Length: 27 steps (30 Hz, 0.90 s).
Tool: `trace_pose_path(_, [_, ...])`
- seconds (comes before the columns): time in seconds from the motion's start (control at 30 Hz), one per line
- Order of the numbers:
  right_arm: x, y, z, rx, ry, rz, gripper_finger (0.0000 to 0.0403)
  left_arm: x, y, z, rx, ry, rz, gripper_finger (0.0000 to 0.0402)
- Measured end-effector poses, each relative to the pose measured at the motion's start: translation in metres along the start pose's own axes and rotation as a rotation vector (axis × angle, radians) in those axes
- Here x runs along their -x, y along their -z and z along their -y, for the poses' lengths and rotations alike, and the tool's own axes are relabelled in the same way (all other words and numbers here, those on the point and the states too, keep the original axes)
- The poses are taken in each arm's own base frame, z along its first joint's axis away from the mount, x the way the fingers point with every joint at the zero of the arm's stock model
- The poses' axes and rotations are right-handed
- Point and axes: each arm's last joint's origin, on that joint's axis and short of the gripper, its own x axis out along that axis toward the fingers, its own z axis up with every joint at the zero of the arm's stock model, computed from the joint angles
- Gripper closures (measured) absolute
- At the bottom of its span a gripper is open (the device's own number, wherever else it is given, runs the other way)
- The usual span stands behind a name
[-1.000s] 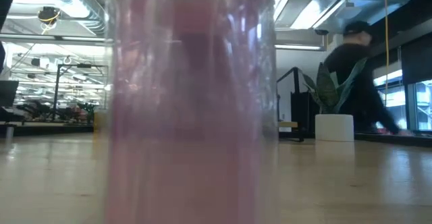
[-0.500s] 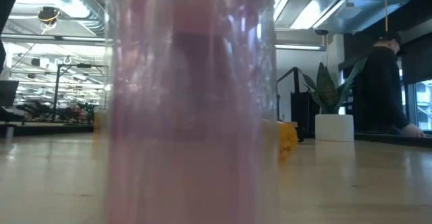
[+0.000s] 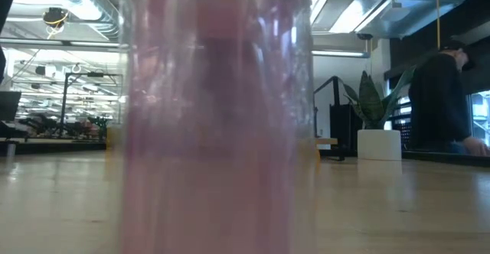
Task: Pick and place medicine bottles onto shelf by color
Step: Put the right orange pill bottle on the shelf aligned with the other orange pill bottle
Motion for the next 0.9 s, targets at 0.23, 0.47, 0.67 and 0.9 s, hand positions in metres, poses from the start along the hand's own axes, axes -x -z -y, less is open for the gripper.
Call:
trace_pose_path(0.23, [0.0,-0.001,0.0,-0.002,-0.005,0.008,0.0109,0.037,-0.003,-0.002,0.21,-0.058,-0.043,0.0052])
trace_pose_path(0.47, [0.0,-0.002,-0.001,-0.003,-0.007,0.016,0.0109,0.068,0.012,0.011,0.497,-0.114,-0.064,0.0052])
trace_pose_path(0.67, [0.0,-0.002,-0.001,-0.003,-0.007,0.019,0.0109,0.077,0.029,0.031,0.761,-0.085,-0.082,0.0052])
trace_pose_path(0.9, [0.0,-0.002,-0.001,-0.003,-0.007,0.019,0.0109,0.088,0.049,0.052,0.821,-0.057,-0.085,0.0052])
